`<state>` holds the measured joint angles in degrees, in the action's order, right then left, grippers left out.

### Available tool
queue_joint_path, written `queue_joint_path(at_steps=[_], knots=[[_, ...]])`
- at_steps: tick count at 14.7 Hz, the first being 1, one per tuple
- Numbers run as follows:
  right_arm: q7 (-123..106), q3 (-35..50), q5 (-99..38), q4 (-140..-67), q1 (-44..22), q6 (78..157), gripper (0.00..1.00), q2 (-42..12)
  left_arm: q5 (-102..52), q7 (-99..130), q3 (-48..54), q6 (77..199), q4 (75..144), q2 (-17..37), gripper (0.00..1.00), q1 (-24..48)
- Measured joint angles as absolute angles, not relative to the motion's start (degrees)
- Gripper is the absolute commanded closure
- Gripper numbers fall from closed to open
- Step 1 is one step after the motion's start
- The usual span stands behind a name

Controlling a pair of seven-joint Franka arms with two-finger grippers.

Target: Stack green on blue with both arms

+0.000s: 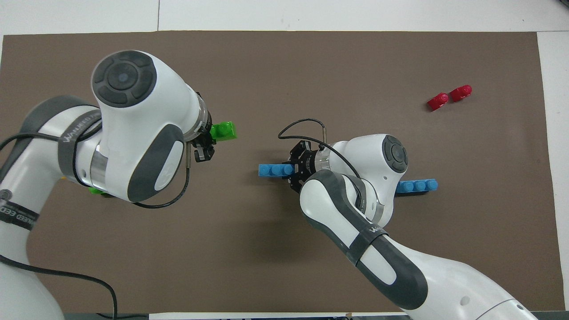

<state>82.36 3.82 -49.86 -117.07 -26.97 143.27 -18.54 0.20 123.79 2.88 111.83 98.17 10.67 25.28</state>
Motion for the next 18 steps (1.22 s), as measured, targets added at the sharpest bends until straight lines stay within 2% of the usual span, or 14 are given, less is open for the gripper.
queue_joint_path(at_steps=[9,14,18], knots=[[81.0,3.7,-52.8,-118.0,-29.2,147.5,1.00,-20.2,1.8,131.5,2.9,117.8,106.4,10.7,1.00,33.6],[78.2,3.5,-54.6,-118.6,-29.2,148.4,1.00,-20.7,3.2,131.6,3.0,122.9,111.0,10.6,1.00,35.2],[77.7,3.5,-55.3,-118.7,-29.2,148.5,1.00,-20.7,3.3,131.6,2.9,125.6,111.8,10.6,1.00,35.6]])
